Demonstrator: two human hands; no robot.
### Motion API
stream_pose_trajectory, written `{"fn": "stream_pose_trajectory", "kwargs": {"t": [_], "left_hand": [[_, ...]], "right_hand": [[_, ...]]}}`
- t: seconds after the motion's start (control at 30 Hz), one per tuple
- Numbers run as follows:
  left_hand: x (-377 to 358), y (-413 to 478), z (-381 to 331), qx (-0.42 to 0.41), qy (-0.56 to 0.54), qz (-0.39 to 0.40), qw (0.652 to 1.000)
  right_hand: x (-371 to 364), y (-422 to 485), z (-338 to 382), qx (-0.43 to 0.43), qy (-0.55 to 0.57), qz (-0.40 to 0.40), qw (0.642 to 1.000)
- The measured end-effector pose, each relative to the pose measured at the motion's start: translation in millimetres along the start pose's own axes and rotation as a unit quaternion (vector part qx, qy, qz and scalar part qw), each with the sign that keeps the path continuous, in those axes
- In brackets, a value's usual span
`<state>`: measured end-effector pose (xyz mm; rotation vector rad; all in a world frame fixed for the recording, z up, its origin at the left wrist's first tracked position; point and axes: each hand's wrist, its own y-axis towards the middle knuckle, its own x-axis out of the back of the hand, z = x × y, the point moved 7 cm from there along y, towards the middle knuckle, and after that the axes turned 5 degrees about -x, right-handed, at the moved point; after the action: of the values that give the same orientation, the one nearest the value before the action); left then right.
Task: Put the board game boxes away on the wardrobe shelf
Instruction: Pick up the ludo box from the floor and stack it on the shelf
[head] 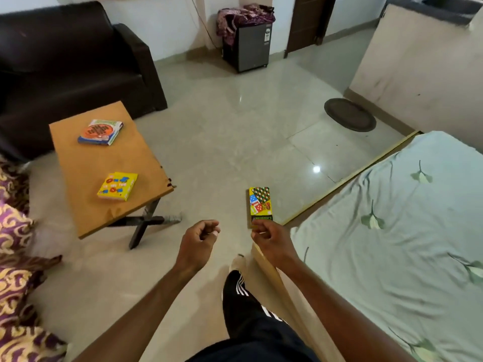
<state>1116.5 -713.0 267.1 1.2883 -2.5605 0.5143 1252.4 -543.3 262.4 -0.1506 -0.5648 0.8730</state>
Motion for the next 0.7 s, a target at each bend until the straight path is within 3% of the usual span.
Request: {"fn": "stream_pose_trajectory", "kwargs": {"t": [0.3,0.43,0.6,0.7], "left_hand": [[-27,262,-70,-0.026,0.042,0.073,0.996],[-58,347,-97,-0.032,0.068,0.132,0.988],[-148,474,-138,-0.064,0.128,0.259,0.955],[-227,560,-153,-0.095,0.196,0.365,0.905]], "right_hand": [[39,232,52,-0.035,0.024,-0.055,0.998],[66,294,54,-0.072,0.07,-0.094,0.991],[117,373,13,-0.152,0.158,-0.218,0.951],[132,426,-27,-0.211,0.215,-0.293,0.907]]}}
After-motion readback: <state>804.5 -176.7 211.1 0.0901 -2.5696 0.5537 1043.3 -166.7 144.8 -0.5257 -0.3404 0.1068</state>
